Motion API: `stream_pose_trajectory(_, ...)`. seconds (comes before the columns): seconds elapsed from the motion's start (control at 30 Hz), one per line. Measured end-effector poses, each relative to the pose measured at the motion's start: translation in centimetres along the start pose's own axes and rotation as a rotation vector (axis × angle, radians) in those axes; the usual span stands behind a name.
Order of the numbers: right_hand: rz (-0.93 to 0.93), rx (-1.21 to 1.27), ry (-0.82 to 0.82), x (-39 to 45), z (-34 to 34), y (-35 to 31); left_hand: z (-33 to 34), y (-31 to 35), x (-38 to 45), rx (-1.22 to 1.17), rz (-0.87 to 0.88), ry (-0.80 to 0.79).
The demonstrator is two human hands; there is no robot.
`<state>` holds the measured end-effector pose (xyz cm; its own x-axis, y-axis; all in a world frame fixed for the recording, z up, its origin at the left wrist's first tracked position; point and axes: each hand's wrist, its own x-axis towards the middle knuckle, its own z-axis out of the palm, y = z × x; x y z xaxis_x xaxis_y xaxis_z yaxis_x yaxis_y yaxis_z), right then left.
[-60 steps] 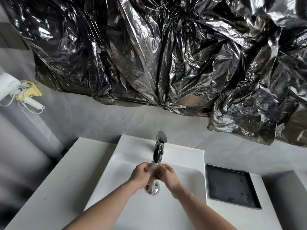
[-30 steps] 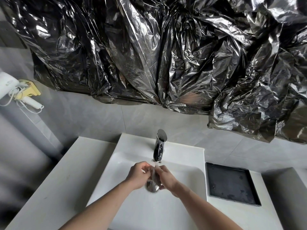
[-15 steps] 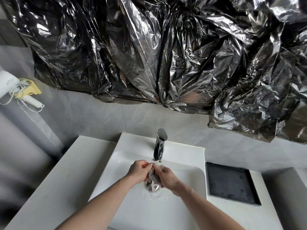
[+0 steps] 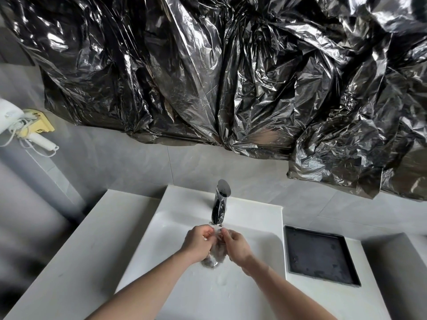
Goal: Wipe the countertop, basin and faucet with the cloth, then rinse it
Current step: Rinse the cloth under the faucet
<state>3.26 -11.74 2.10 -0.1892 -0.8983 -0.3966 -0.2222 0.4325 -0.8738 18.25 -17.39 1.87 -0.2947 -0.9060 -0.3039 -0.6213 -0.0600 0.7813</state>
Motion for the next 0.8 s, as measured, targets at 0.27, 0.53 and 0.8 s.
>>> stream_pose_trajectory(0.27,0.013,0.170,-0.142,-1.6,-0.1,-1.6,-0.6,1.1,-0.2,-0.361,-0.200,0.009)
stream_pose_trajectory(0.53,0.148,0.357,-0.126,-0.5,2.8,-0.4,-1.9,0.0,-0.7,-0.265,-0.237,-0.015)
stream_pose_trajectory(0.8,0.307,0.270,-0.033,0.3,1.8,-0.7,-2.9,-1.1,-1.4,-0.339,-0.116,-0.022)
